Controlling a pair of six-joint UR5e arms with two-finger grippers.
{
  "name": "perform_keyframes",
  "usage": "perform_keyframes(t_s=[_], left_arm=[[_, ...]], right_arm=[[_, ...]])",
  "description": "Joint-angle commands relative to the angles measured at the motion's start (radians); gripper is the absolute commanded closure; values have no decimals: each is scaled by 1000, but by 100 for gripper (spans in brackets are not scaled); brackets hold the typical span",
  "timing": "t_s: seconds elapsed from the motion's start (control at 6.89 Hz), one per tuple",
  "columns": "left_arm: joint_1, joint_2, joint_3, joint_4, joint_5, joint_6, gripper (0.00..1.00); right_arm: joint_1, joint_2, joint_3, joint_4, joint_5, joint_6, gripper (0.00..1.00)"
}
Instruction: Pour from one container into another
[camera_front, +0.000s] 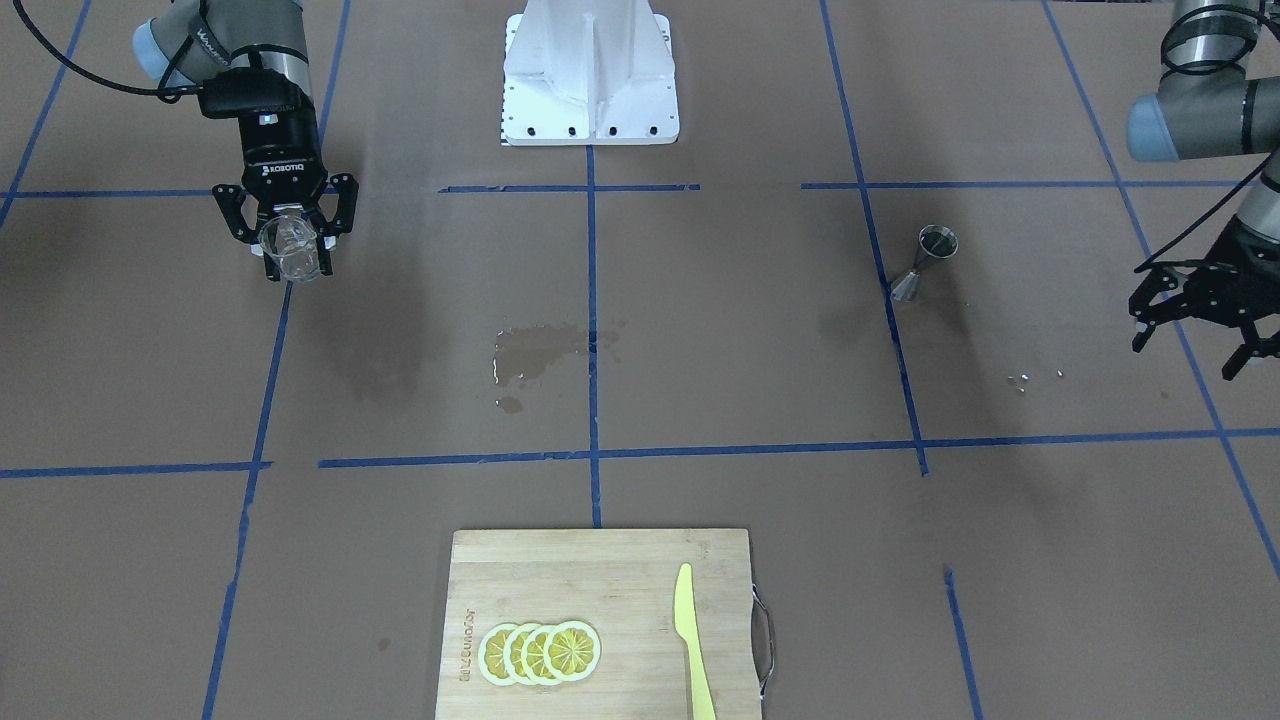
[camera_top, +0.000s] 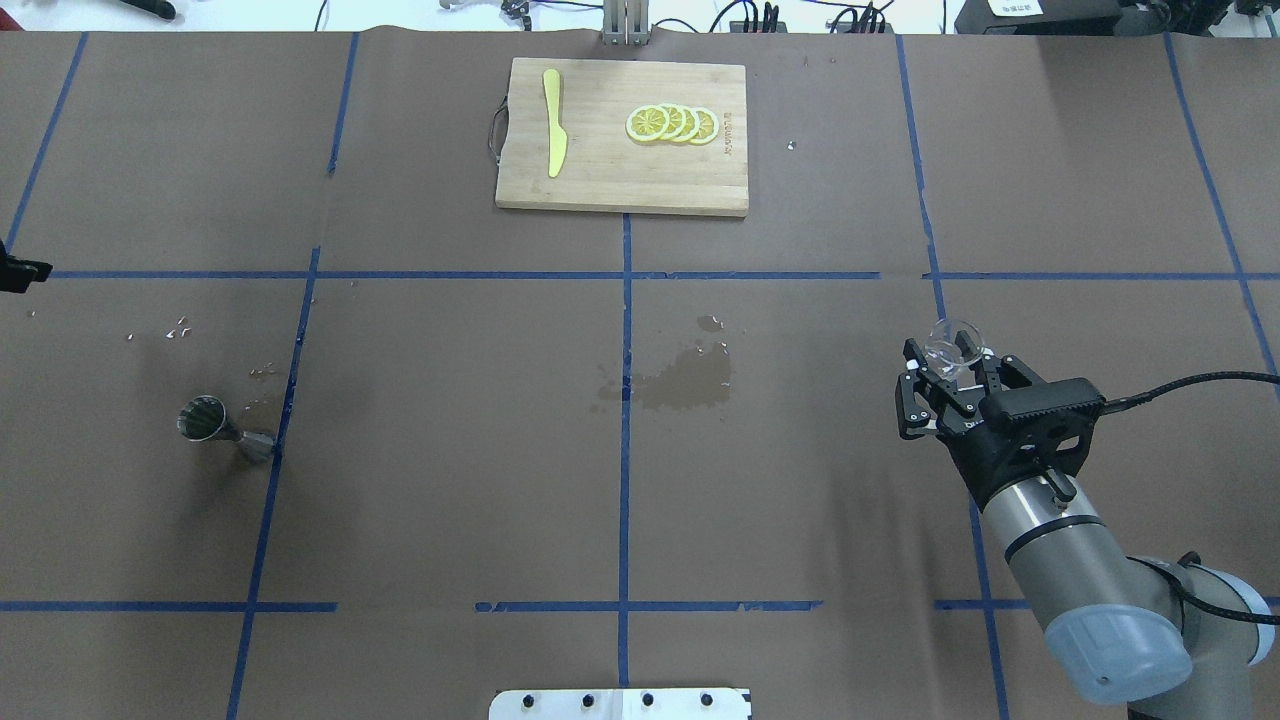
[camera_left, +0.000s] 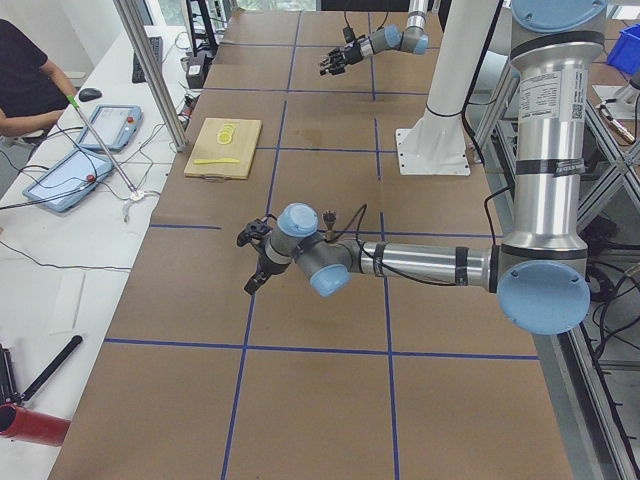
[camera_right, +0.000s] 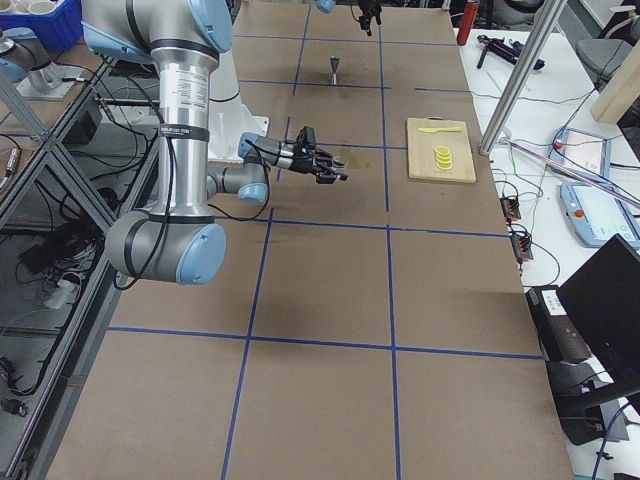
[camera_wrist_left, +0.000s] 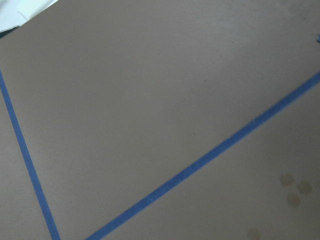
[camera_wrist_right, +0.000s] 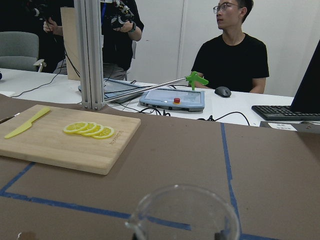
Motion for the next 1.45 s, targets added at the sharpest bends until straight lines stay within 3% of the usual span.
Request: perform_keyframes(t_s=[0.0, 0.29, 0.87, 1.02, 1.16, 1.31], left_arm=[[-117, -98, -38, 289, -121, 81, 0], [-177, -94, -66, 382, -261, 100, 0], [-181, -22, -122, 368, -257, 100, 0], [-181, -10, -141, 368, -258, 97, 0], [-181, -11, -147, 368, -257, 91, 0], [-181, -11, -147, 368, -257, 90, 0]], right_arm=[[-1, 4, -69, 2, 1, 83, 100], [-1, 10, -93, 2, -1, 97, 100], [-4, 22, -182, 8, -1, 137, 100], [-4, 22, -239, 123, 1, 136, 100], [-7, 24, -343, 317, 4, 116, 100], [-4, 21, -363, 371, 5, 87, 100]])
